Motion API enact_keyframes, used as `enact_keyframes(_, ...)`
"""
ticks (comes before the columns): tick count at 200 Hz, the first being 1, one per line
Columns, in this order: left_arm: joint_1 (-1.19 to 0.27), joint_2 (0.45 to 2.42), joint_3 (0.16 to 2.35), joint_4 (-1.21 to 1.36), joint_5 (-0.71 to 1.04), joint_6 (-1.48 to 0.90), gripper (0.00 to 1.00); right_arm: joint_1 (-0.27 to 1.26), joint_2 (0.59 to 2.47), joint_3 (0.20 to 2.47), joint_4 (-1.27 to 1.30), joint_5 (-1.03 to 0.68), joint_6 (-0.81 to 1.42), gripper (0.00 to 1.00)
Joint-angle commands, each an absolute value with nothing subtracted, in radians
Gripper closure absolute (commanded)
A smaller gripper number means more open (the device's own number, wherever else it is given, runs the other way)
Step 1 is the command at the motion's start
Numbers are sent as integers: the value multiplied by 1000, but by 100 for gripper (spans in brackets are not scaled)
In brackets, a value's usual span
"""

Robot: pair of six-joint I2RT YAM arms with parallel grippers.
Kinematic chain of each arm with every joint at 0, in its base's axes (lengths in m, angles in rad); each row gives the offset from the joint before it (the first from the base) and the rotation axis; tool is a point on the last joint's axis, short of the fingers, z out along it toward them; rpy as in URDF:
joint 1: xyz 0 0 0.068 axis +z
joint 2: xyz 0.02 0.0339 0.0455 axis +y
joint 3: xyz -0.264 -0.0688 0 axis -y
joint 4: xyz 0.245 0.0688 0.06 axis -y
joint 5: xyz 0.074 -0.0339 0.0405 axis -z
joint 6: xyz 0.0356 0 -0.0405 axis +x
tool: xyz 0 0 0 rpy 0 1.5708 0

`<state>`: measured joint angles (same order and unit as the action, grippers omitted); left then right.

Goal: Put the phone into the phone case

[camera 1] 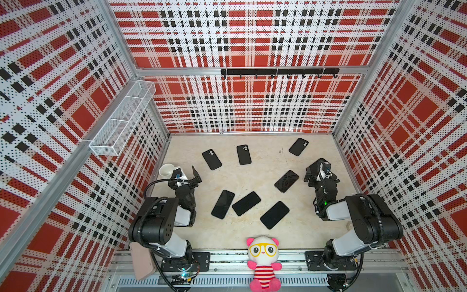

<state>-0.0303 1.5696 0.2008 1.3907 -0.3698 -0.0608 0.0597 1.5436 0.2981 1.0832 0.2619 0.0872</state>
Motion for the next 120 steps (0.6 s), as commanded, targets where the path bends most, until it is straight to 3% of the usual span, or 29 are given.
enact_keyframes(1, -25, 1513, 217, 1345, -383, -59, 2, 48, 1427, 407, 825, 284, 105, 0)
enact_keyframes(28, -80, 1328, 303, 1058, -549, -79, 2, 49, 1331, 565, 449, 269, 197, 0)
enact_keyframes(57, -121, 1209, 515, 559, -565, -283, 2, 53, 1327, 750, 61, 339, 369, 0)
enact_keyframes(97, -208, 1243, 865, -7, -512, -285, 2, 54, 1481, 1028, -263, 327, 453, 2)
enact_keyframes(120, -236, 1316, 1016, -198, -459, -213, 2, 40, 1598, 1162, -367, 338, 452, 6)
